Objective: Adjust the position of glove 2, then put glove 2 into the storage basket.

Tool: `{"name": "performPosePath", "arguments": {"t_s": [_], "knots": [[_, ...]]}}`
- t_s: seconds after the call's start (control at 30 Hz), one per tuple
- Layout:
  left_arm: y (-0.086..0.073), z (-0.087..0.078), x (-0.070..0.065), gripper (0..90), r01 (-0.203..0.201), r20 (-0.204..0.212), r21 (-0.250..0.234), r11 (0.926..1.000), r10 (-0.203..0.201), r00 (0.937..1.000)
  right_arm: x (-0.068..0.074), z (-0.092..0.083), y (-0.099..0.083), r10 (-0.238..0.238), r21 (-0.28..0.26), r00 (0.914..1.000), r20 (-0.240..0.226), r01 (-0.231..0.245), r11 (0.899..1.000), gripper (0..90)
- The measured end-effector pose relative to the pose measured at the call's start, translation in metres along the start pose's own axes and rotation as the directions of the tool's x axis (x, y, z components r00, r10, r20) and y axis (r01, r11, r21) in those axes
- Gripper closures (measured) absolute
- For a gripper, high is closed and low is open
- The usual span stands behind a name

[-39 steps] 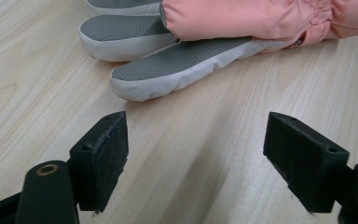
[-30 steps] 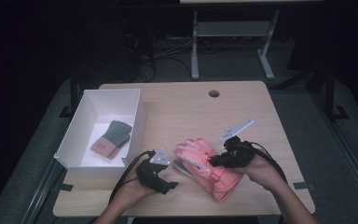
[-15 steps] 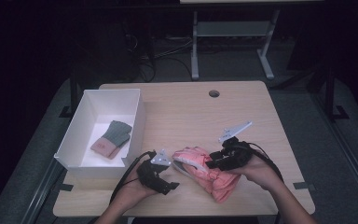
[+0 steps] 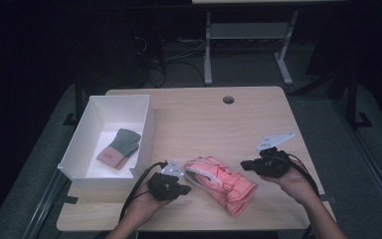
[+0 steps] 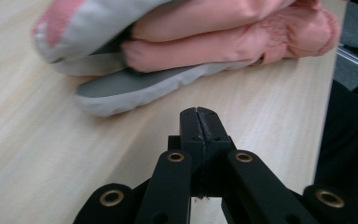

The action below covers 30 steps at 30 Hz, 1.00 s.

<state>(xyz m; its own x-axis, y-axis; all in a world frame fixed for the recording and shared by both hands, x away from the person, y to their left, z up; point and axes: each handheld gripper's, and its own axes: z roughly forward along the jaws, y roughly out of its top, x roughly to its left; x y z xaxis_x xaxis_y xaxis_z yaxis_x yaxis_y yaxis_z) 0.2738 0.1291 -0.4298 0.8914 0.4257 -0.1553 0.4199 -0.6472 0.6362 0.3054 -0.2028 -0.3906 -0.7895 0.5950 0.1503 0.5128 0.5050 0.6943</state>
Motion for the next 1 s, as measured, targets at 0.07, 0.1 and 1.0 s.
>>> {"name": "performPosePath", "arguments": {"t_s": [0.07,0.1,1.0], "knots": [[0.002,0.001,-0.003,89.6,-0.008,0.003,0.007,0.9999,0.008,1.0,-0.005,0.0,-0.008,0.004,0.003,0.9998,0.018,-0.004,1.0,90.0],[0.002,0.003,-0.007,89.6,0.008,0.006,-0.005,1.0,-0.008,0.9999,-0.006,0.0,-0.012,0.006,0.01,0.9997,0.024,-0.006,1.0,90.0],[0.034,0.032,0.002,89.6,0.046,-0.02,0.001,0.9989,-0.046,0.9987,-0.006,0.024,-0.042,-0.037,0.127,0.9981,-0.048,0.043,0.991,90.0]]}}
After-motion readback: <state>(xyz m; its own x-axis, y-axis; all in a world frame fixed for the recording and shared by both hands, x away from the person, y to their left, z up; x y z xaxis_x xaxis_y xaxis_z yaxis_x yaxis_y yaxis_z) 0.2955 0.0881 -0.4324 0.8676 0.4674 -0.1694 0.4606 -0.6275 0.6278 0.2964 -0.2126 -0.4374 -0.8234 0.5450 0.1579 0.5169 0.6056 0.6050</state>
